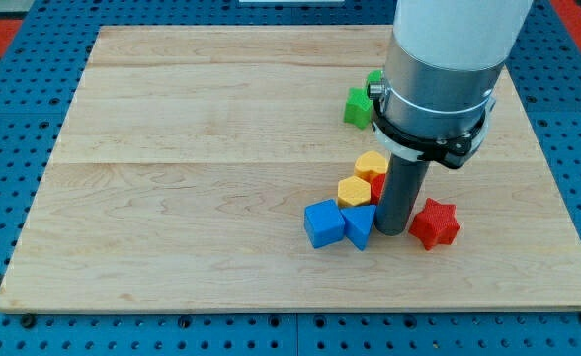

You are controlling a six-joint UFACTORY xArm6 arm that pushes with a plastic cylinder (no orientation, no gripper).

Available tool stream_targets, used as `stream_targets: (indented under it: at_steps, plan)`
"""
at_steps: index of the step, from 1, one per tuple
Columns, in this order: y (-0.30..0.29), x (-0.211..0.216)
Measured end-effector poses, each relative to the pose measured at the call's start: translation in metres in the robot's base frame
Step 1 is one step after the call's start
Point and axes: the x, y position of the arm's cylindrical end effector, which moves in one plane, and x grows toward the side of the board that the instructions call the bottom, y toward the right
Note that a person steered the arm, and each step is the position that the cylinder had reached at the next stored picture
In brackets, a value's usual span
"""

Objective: Separate the group of blocks

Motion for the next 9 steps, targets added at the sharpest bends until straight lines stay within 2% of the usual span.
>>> stream_targets:
  at_steps: [2, 4, 5, 6, 7, 8, 9]
  plan:
    - [-0.023, 0.000]
    - [-0.068, -0.049]
    - [-0.028, -0.074]
    - [-0.006, -0.074]
    - [-0.031, -0.074]
    - [-0.051, -0.057]
    - [0.021, -0.048]
